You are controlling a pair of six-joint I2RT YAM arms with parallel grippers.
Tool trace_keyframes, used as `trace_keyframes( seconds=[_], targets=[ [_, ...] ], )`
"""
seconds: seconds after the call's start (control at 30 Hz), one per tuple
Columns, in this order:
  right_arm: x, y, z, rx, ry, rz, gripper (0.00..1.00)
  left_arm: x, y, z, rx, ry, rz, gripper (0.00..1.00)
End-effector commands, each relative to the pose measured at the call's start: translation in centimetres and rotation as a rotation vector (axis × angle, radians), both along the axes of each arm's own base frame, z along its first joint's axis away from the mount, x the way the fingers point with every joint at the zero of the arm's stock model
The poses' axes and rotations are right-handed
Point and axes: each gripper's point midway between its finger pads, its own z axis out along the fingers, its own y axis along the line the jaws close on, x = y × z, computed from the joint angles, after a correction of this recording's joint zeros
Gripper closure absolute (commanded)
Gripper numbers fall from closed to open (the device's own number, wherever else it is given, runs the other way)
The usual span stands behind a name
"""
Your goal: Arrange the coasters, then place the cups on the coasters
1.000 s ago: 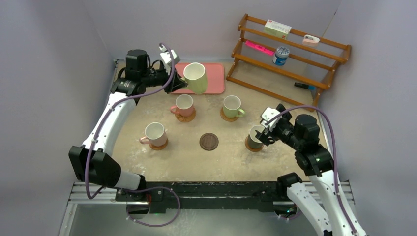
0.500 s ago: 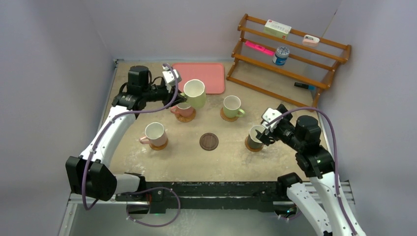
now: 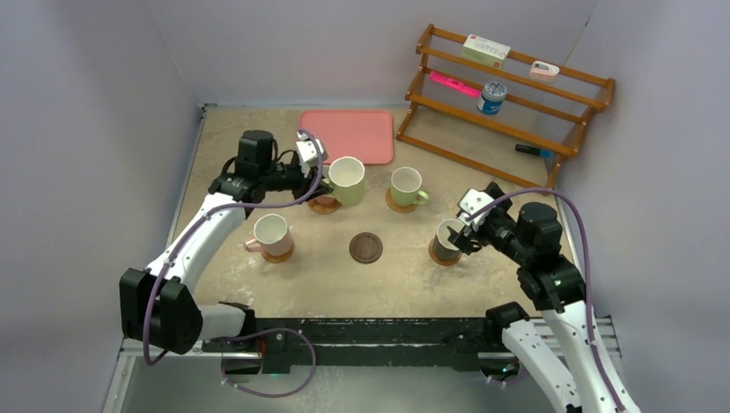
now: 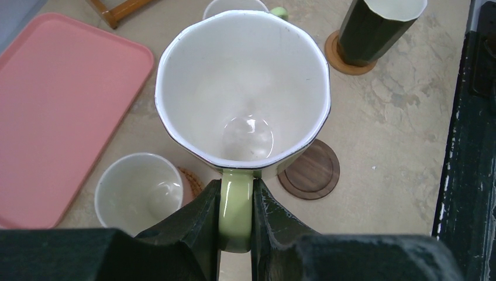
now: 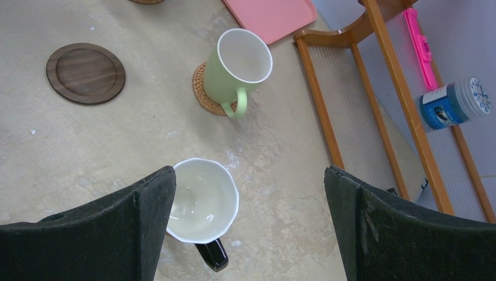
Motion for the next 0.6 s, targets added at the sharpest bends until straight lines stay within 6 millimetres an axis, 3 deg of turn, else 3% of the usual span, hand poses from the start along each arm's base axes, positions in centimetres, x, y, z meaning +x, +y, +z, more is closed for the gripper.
trace_keyframes(
  seconds=[0.0,0.57],
  targets=[
    [0.4,0.0,0.2,0.004,-0.022,-0.007,0.02,-0.8,-1.8,3.2,-0.039,-0.187,-0.087,1.0],
    [0.5,-0.1,0.0,0.0,-0.02,-0.012,0.02,-4.8,-4.1,-2.9,0.068,-0.183,-0.248,1.0]
  ],
)
